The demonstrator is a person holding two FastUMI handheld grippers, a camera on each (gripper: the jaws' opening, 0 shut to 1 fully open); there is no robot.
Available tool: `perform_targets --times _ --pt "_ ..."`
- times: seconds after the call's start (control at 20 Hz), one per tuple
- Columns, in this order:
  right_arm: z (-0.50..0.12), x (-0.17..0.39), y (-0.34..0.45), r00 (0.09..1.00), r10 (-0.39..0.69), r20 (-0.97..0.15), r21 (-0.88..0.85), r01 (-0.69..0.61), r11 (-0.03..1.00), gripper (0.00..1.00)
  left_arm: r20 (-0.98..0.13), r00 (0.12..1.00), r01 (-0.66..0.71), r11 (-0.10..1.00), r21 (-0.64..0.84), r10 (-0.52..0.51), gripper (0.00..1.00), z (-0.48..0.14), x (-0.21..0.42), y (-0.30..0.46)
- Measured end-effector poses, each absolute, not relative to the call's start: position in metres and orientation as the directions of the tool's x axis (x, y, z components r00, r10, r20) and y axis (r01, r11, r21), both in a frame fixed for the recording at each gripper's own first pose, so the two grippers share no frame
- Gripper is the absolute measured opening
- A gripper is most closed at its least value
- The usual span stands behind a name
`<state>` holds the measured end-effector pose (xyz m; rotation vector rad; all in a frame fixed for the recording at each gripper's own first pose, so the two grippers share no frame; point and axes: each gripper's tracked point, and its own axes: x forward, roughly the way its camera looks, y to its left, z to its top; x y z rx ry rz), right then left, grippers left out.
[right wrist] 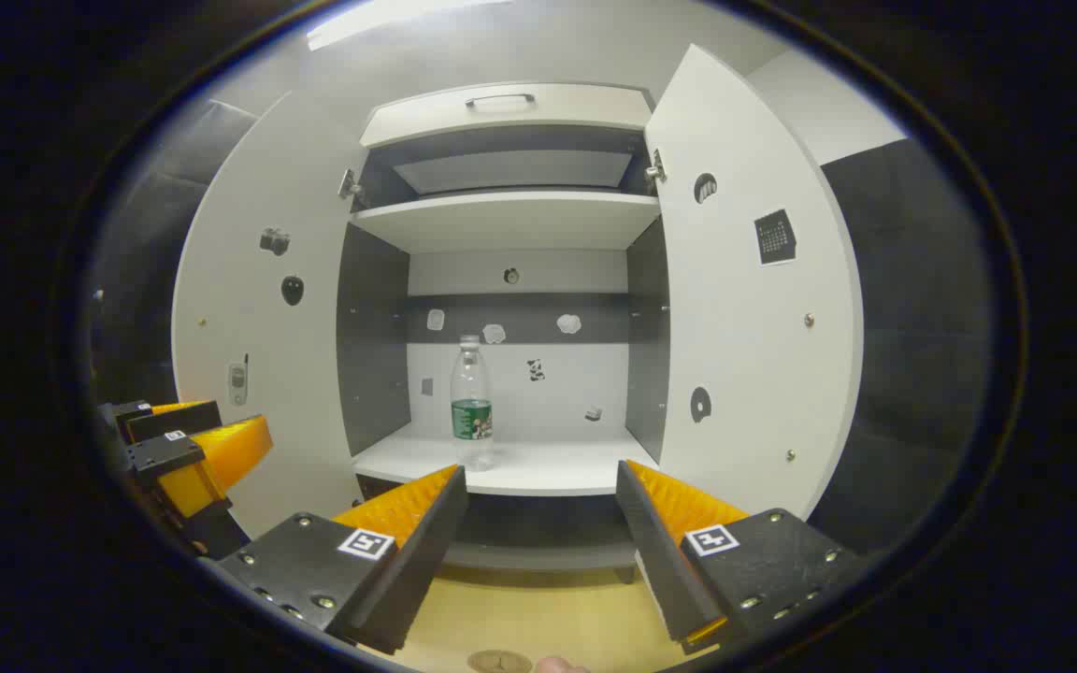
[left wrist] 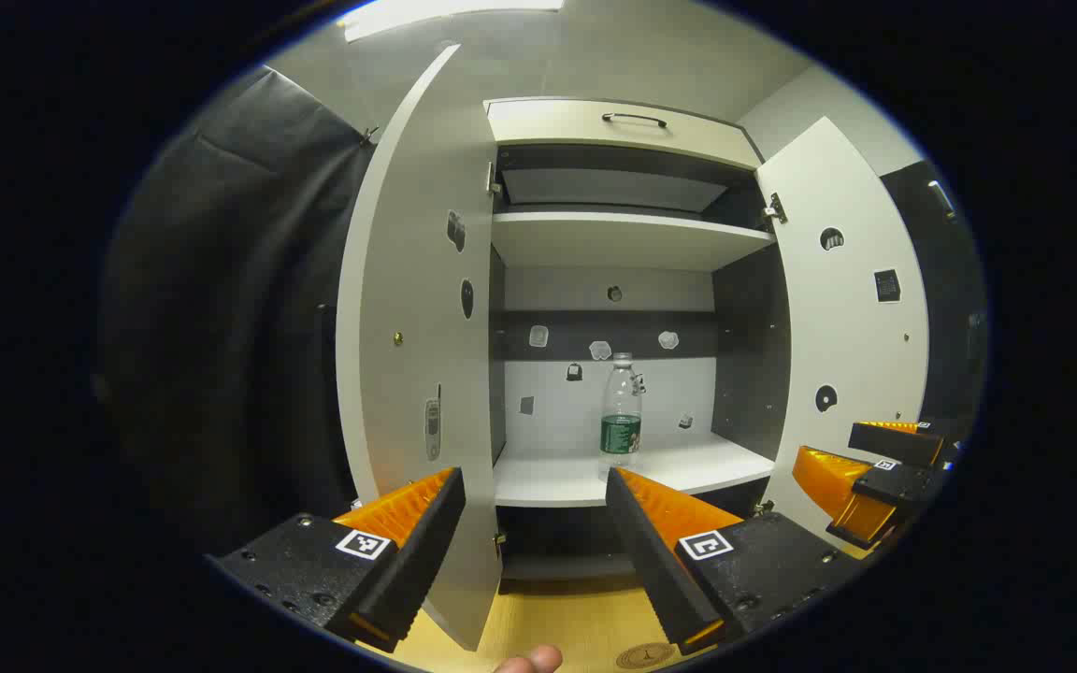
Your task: Grasp the bottle in the cabinet with the left hand and place it on the coaster, then close the right door with the right hand and the left door with the left hand.
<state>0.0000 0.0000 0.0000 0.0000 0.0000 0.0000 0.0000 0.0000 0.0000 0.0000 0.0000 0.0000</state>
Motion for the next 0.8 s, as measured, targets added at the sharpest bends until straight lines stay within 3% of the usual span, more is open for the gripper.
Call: perform_targets --times 0.8 --pt "0.002 0.01 -0.007 1.0 -0.011 0.003 0.019 0.011 1.0 0.97 0.0 1.0 0.0 1.0 0.009 0.0 0.96 -0.005 0.013 -0.004"
